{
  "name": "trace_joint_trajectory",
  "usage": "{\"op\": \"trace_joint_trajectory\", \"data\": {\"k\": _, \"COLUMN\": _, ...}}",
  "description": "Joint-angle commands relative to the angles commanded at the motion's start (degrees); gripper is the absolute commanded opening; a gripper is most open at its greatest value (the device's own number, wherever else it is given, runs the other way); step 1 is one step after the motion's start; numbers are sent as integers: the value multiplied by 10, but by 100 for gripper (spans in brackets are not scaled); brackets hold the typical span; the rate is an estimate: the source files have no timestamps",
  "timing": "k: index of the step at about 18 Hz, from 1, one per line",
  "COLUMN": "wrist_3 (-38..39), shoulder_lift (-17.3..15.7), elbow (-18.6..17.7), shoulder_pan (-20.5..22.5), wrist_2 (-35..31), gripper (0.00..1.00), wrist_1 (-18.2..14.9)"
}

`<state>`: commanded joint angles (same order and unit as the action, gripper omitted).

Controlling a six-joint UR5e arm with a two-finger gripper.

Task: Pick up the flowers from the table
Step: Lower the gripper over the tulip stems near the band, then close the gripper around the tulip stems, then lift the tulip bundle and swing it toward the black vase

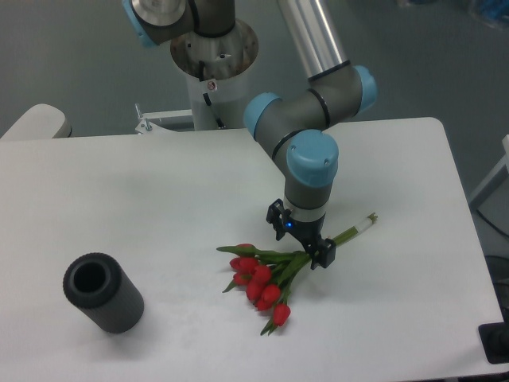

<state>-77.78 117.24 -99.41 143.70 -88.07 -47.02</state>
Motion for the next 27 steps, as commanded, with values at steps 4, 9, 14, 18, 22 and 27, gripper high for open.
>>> {"op": "trace_joint_trajectory", "data": {"k": 4, "wrist_3": 0, "shoulder_lift": 18, "elbow": 10, "shoulder_pan": 2, "wrist_2": 0, "gripper": 100, "wrist_1": 0}}
{"op": "trace_joint_trajectory", "data": {"k": 9, "wrist_3": 3, "shoulder_lift": 28, "elbow": 7, "shoulder_pan": 2, "wrist_2": 0, "gripper": 100, "wrist_1": 1}}
{"op": "trace_joint_trajectory", "data": {"k": 14, "wrist_3": 6, "shoulder_lift": 36, "elbow": 10, "shoulder_pan": 2, "wrist_2": 0, "gripper": 99, "wrist_1": 1}}
{"op": "trace_joint_trajectory", "data": {"k": 18, "wrist_3": 0, "shoulder_lift": 37, "elbow": 12, "shoulder_pan": 2, "wrist_2": 1, "gripper": 44, "wrist_1": 8}}
{"op": "trace_joint_trajectory", "data": {"k": 22, "wrist_3": 2, "shoulder_lift": 37, "elbow": 19, "shoulder_pan": 3, "wrist_2": 4, "gripper": 30, "wrist_1": 8}}
{"op": "trace_joint_trajectory", "data": {"k": 27, "wrist_3": 0, "shoulder_lift": 31, "elbow": 41, "shoulder_pan": 0, "wrist_2": 8, "gripper": 25, "wrist_1": 7}}
